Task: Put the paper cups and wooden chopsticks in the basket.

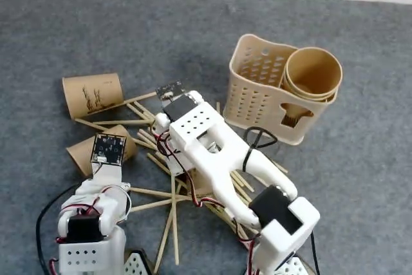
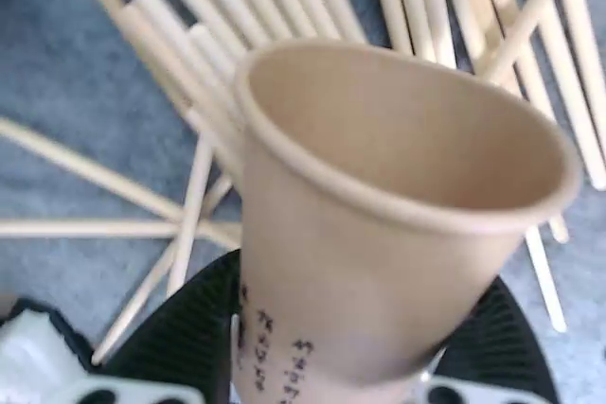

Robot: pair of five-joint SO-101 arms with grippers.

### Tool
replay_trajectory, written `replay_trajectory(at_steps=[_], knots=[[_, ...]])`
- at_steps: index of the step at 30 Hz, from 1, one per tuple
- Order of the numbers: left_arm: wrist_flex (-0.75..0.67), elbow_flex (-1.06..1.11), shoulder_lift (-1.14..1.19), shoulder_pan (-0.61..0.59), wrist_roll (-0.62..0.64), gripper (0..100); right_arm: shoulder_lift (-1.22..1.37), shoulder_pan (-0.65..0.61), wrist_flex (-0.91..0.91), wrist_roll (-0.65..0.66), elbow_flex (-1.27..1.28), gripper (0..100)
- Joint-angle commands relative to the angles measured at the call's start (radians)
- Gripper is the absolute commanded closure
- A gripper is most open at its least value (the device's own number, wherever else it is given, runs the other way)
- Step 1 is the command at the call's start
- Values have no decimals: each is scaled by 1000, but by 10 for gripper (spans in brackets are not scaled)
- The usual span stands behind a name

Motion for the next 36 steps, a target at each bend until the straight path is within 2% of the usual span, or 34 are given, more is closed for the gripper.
replay_trajectory(at_steps=[1, 7, 13, 17, 21, 23, 31, 36], knots=[[8, 19, -5, -8, 6, 986, -153, 8, 65, 14, -85, 821], [8, 19, -5, -8, 6, 986, -381, 45, 79, 14, -99, 821], [8, 19, -5, -8, 6, 986, -647, 185, -16, 15, -99, 821], [8, 19, -5, -8, 6, 986, -794, 315, -188, 29, -93, 821], [8, 19, -5, -8, 6, 986, -881, 447, -357, 160, -36, 821], [8, 19, -5, -8, 6, 986, -900, 512, -456, 184, 21, 821], [8, 19, -5, -8, 6, 986, -914, 725, -825, 190, 315, 821], [8, 19, -5, -8, 6, 986, -914, 777, -1001, 192, 450, 821]])
